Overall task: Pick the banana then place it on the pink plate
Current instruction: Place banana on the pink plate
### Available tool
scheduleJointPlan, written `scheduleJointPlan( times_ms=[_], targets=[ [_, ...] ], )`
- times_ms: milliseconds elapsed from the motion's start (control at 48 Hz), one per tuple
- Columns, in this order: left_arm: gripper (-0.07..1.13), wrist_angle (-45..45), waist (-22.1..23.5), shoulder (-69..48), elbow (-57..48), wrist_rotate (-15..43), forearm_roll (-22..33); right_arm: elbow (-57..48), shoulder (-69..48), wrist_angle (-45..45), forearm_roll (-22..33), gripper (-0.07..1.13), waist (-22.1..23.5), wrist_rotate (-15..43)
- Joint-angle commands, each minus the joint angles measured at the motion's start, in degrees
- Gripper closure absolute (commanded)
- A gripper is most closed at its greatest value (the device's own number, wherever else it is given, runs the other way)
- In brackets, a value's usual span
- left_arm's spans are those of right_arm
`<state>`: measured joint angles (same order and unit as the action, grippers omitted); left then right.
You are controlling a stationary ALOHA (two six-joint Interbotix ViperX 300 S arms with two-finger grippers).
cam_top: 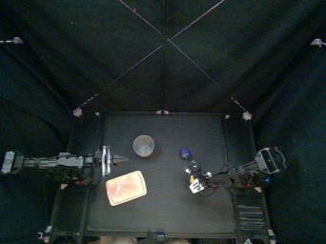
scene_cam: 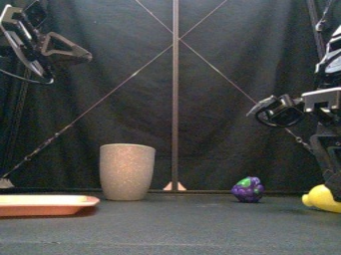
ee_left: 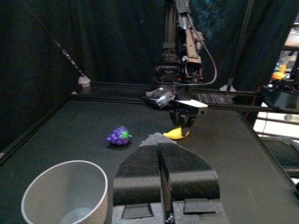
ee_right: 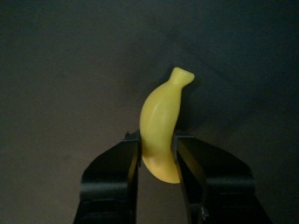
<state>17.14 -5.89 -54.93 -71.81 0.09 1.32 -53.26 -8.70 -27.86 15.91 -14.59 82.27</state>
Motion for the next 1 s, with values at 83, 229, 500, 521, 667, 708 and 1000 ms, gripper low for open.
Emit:
scheduleJointPlan(
  times_ms=[83, 229, 500, 521, 667, 708, 1000],
  targets=[
    [1.06, 0.5, -0.1, 0.3, 0.9, 0.0, 0.2, 5.0, -0.7, 2.2, 5.1, 0.55, 0.4, -0.1],
    [1.06, 0.7, -0.2, 0.3, 0.9, 0.0, 0.2, 12.6, 0.6, 5.2, 18.5, 0.55, 0.5, 0.1],
    [1.06, 0.7, -0.2, 0.2, 0.6, 0.1, 0.2, 30.5, 13.4, 8.7, 49.8, 0.55, 2.0, 0.8],
    [1.06, 0.7, -0.2, 0.2, 0.6, 0.1, 0.2, 32.1, 14.8, 8.9, 50.5, 0.55, 2.4, 0.7],
    [1.06, 0.7, -0.3, 0.1, 0.7, 0.1, 0.2, 43.5, 25.2, 9.1, 49.7, 0.55, 4.3, 0.0],
    [1.06, 0.7, -0.3, 0.1, 0.6, 0.1, 0.1, 46.3, 27.4, 9.3, 49.3, 0.55, 4.7, 0.0],
    [1.06, 0.7, -1.1, -0.1, 0.1, 0.2, 0.0, 55.5, 34.6, 12.7, 46.6, 0.55, 5.4, -0.8]
  ],
)
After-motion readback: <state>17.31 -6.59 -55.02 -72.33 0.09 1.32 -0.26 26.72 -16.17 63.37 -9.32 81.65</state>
